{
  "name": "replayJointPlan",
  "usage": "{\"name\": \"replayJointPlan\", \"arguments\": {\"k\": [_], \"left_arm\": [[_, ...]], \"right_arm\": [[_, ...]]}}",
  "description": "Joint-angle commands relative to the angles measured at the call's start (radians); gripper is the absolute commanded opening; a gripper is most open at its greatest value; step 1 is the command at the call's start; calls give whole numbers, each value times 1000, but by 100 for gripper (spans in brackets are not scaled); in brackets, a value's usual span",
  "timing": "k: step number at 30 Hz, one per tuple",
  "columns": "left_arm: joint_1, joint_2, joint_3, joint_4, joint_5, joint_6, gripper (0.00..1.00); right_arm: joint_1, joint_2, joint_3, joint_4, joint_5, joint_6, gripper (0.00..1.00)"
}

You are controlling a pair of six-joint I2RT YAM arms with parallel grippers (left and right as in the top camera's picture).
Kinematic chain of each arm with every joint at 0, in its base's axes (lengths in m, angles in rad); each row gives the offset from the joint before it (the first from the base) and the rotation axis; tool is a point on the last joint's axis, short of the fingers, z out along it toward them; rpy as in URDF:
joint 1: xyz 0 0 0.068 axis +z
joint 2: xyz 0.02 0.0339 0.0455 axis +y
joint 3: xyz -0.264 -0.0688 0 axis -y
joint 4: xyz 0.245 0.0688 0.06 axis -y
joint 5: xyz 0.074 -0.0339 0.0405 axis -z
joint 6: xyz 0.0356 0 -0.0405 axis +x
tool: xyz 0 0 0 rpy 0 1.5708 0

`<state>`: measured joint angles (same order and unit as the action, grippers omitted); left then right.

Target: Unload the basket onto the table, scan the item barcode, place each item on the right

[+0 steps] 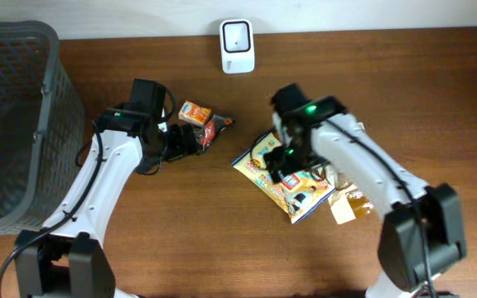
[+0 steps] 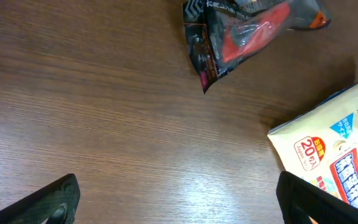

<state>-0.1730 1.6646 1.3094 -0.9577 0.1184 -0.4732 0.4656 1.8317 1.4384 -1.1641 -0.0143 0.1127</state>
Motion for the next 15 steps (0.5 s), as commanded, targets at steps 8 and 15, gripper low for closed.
{"name": "replayJointPlan", "arguments": {"k": [8,15], "left_arm": [[65,9,0,2,-18,-23,99],[68,9,0,6,-38,-23,99]], "right_arm": [[256,9,-38,34,313,136,99],[339,10,-191,175,444,136,99]]}}
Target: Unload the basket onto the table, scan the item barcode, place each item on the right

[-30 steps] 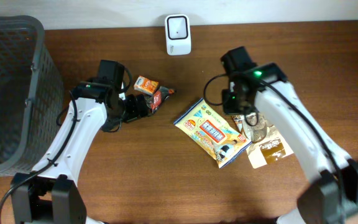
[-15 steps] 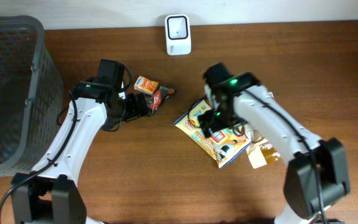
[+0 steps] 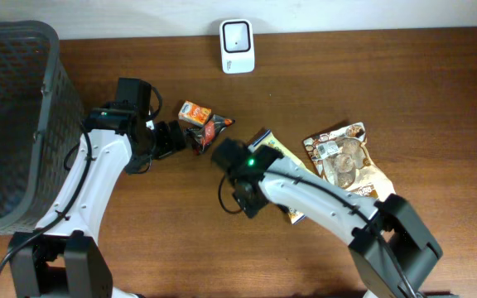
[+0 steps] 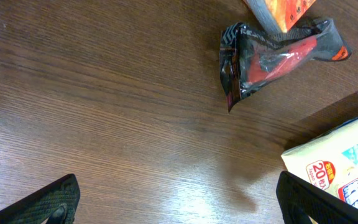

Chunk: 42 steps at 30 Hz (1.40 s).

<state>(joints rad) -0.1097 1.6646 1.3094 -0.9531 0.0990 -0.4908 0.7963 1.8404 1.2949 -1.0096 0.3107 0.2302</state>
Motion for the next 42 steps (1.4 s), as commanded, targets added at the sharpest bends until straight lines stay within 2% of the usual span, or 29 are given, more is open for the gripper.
{"name": "replayJointPlan", "arguments": {"k": [1,10,14,18,20,24,25,29,33,38,39,42], "left_arm": [[8,9,0,2,-18,-6,99],[54,9,0,-10,-18,-5,99],[54,9,0,-10,-18,-5,99],[54,9,0,-10,-18,-5,99],[54,9,0,-10,-18,-5,99],[54,9,0,-10,-18,-5,99],[54,9,0,-10,-18,-5,99],[54,9,0,-10,-18,-5,99],[54,9,0,-10,-18,-5,99],[54,9,0,-10,-18,-5,99],[54,9,0,-10,-18,-5,99],[54,9,0,-10,-18,-5,99]], "right_arm": [[6,1,-61,34,120,18,99],[-34,1,-192,222,128,11,97],[-99,1,-197,230,122,15,83],[-177,1,-197,251,22,13,71],[-197,1,-198,256,-25,13,61],[-196,1,-198,270,-45,15,12],[-196,1,-197,274,-58,16,4],[-196,0,-166,261,-134,90,4],[-196,0,-30,185,-320,90,4],[-204,0,182,85,-645,89,4],[-215,0,204,94,-768,89,4],[-245,1,192,105,-932,90,4]]}}
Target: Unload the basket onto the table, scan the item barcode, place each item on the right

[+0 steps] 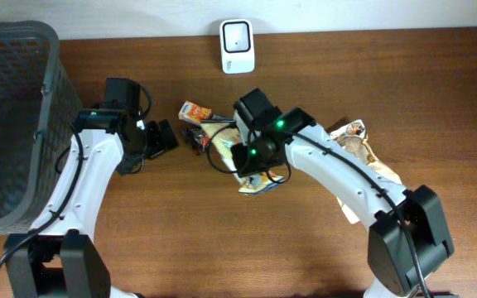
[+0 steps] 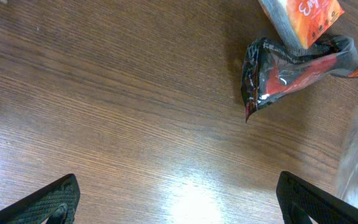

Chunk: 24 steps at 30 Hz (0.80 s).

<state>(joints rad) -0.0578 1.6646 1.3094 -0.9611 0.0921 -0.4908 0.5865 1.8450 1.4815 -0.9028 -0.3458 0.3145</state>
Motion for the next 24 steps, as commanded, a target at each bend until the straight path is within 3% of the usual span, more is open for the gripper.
{"name": "replayJointPlan", "arguments": {"k": [1,9,13,16,19,24], "left_arm": [[2,9,0,-2,-11,-5,99],[2,9,0,-2,-11,-5,99],[2,9,0,-2,-11,-5,99],[2,9,0,-2,-11,-5,99],[2,9,0,-6,-11,-5,99],[2,9,0,-6,-11,-5,99]], "right_arm": [[-51,-4,-7,0,-320,5,4],[-198,-4,-186,89,-660,39,4],[-268,-4,-303,162,-652,88,4],[-336,-4,-312,141,-443,88,4],[-401,-4,-307,106,-263,87,37],[-468,-4,-227,-27,-109,39,54]]}}
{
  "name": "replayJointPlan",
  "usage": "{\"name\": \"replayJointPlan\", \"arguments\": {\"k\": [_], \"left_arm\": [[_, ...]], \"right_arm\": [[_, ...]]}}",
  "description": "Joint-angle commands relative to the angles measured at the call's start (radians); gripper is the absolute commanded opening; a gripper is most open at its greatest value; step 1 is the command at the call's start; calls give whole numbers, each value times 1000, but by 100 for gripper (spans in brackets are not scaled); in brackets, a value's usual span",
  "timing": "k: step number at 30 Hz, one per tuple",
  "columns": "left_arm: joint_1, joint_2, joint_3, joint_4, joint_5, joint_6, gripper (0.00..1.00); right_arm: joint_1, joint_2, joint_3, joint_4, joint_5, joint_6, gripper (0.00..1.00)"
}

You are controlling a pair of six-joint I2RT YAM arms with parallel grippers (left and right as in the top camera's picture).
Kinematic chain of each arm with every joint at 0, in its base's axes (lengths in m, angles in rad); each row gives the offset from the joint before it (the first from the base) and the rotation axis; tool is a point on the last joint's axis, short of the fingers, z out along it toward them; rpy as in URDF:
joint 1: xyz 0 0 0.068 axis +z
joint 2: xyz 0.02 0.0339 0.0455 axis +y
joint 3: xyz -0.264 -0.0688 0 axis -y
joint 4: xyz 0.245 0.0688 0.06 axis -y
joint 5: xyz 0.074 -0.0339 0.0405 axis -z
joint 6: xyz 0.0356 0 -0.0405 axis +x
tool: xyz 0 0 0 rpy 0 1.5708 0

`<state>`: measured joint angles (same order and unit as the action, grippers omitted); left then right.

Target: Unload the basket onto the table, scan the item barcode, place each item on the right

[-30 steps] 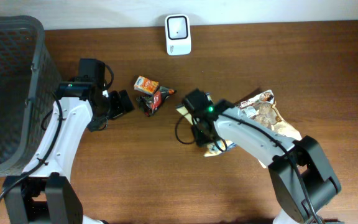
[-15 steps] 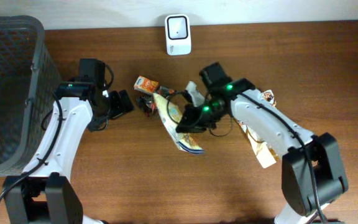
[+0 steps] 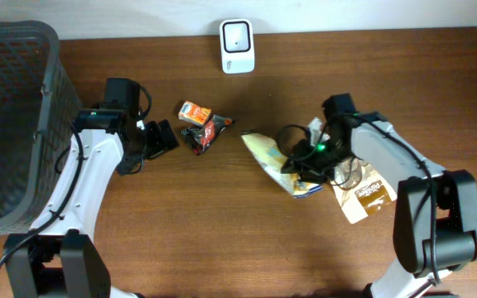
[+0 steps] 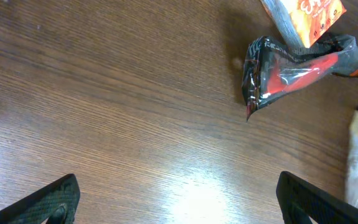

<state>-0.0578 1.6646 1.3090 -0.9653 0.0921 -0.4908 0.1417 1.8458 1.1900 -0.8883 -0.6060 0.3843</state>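
Note:
The white barcode scanner (image 3: 237, 35) stands at the table's back edge. My right gripper (image 3: 299, 165) is shut on a yellow wipes pack (image 3: 265, 151), which lies tilted at centre right. A corner of the pack shows at the right edge of the left wrist view. My left gripper (image 3: 161, 136) (image 4: 178, 211) is open over bare wood, with nothing between its fingers (image 4: 50, 200). To its right lie a black-and-red packet (image 3: 208, 131) (image 4: 291, 68) and a small orange box (image 3: 195, 112) (image 4: 303, 14).
A dark mesh basket (image 3: 15, 116) fills the left side of the table. A brown snack packet (image 3: 364, 194) lies under my right arm, right of the yellow pack. The table's back edge runs just behind the scanner.
My right gripper and the yellow pack have moved from beside the orange box, below the scanner, to centre right. The left arm has not moved.
My right gripper was on the yellow pack at centre right, with the brown packet beneath. Then the pack was at centre left, then near the orange box below the scanner. Now it is at centre right again. My left gripper stayed open and shifted slightly left.

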Motion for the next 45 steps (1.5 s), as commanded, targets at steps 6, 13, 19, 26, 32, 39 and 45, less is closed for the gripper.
{"name": "replayJointPlan", "arguments": {"k": [6,13,19,26,32,39,45], "left_arm": [[2,9,1,-1,-11,-5,99],[2,9,1,6,-11,-5,99],[2,9,1,8,-11,-5,99],[2,9,1,6,-11,-5,99],[2,9,1,7,-11,-5,99],[2,9,1,5,-11,-5,99],[2,9,1,5,-11,-5,99]], "right_arm": [[-15,-5,227,-199,275,-85,30],[108,-5,233,-212,347,-303,50],[346,-5,227,-177,769,-302,100],[462,-4,126,-51,895,-285,99],[467,-3,25,68,913,-246,93],[467,-3,24,92,925,-188,22],[467,-3,24,92,913,-136,41]]}}
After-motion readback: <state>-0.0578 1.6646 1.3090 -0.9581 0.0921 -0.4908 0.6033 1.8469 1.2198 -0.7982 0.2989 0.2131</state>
